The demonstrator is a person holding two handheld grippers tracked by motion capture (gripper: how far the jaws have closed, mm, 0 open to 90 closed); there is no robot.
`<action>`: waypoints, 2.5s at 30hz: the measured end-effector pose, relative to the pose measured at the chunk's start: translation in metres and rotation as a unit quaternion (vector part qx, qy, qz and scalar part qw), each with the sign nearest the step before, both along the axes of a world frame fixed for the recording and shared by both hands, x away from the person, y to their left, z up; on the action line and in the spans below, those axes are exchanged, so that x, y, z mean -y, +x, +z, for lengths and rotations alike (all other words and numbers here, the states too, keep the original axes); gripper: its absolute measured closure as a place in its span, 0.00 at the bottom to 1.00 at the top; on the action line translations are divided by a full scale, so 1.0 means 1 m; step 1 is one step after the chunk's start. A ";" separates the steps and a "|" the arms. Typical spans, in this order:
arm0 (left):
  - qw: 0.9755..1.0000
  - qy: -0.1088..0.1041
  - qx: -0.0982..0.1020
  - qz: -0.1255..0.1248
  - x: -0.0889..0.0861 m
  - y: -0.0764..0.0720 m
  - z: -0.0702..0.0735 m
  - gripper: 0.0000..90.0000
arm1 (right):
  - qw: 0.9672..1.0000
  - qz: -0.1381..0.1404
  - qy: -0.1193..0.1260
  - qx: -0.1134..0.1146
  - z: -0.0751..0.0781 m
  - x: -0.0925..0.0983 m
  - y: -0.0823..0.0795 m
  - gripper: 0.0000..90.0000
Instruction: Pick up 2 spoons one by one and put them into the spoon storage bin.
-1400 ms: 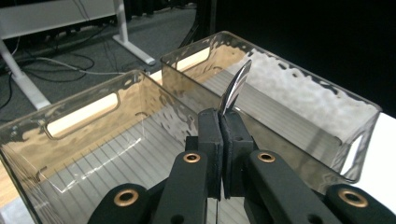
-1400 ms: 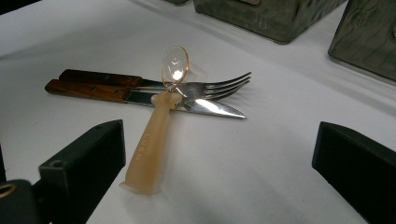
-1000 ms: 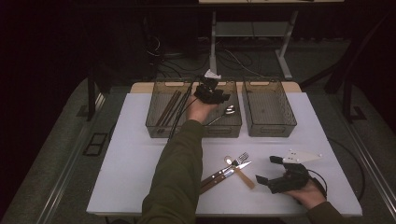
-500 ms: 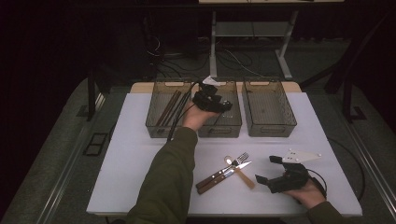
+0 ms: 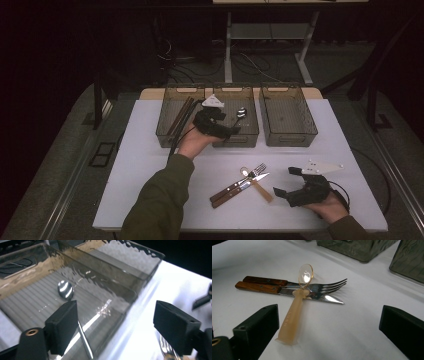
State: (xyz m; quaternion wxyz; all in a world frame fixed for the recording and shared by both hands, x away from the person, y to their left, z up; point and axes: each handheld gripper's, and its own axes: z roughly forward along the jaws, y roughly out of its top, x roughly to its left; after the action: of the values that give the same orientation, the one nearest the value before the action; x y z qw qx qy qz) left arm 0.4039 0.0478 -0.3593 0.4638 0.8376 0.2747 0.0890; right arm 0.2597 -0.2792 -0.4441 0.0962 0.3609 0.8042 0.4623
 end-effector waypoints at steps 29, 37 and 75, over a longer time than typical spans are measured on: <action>1.000 -0.022 0.014 -0.002 -0.105 -0.116 -0.070 0.00 | 1.000 -0.005 -0.008 -0.011 -0.002 0.000 0.000 0.03; 1.000 -0.029 -0.001 0.006 -0.113 -0.122 -0.075 0.01 | 1.000 -0.017 -0.018 -0.014 0.011 -0.016 -0.003 0.03; 1.000 -0.002 -0.004 0.006 -0.105 -0.124 -0.076 0.00 | 0.993 0.052 -0.091 -0.059 0.000 -0.049 -0.004 0.59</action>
State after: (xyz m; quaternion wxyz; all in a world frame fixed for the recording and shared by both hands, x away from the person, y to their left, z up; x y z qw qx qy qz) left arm 0.2794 0.1527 -0.4356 0.4640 0.8352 0.2820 0.0875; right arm 0.2559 -0.2304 -0.4443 0.0567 0.3348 0.8652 0.3690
